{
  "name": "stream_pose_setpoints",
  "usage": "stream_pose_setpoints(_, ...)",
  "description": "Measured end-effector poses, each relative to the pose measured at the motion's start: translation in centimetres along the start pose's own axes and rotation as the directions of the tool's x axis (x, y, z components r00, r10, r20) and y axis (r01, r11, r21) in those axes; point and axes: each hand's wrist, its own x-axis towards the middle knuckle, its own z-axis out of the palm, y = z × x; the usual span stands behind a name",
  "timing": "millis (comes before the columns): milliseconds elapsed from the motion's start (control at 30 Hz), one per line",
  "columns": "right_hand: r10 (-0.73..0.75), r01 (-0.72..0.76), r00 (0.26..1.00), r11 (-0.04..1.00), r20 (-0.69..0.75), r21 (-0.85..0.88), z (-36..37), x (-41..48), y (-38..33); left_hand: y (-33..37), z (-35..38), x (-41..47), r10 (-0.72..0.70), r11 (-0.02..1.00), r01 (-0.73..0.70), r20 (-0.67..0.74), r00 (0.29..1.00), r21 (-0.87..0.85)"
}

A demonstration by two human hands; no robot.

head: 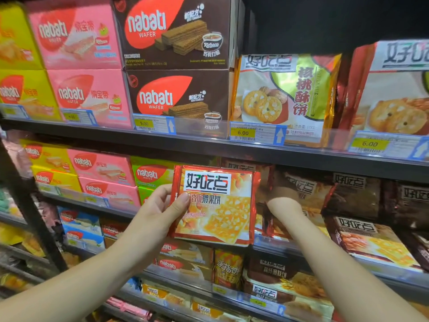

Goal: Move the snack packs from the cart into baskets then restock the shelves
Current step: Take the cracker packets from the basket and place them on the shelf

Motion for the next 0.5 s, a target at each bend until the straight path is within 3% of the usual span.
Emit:
stream_pose_setpoints(200, 0.158, -0.143, 0.971, 0.985, 0.177, -0.093, -0.5, -1.1, 0.1, -0.7, 0.9, 0.6, -0.011, 1.000, 0.012, 0.027, 1.000, -0.019)
stream_pose_setpoints(500, 0.074, -0.065, 0.995, 0.989, 0.064, -0.132, 0.0, -0.5, 0.7, -1.5, 1.8, 1.4, -0.030, 0.999, 0.031, 0.039, 0.999, -0.018)
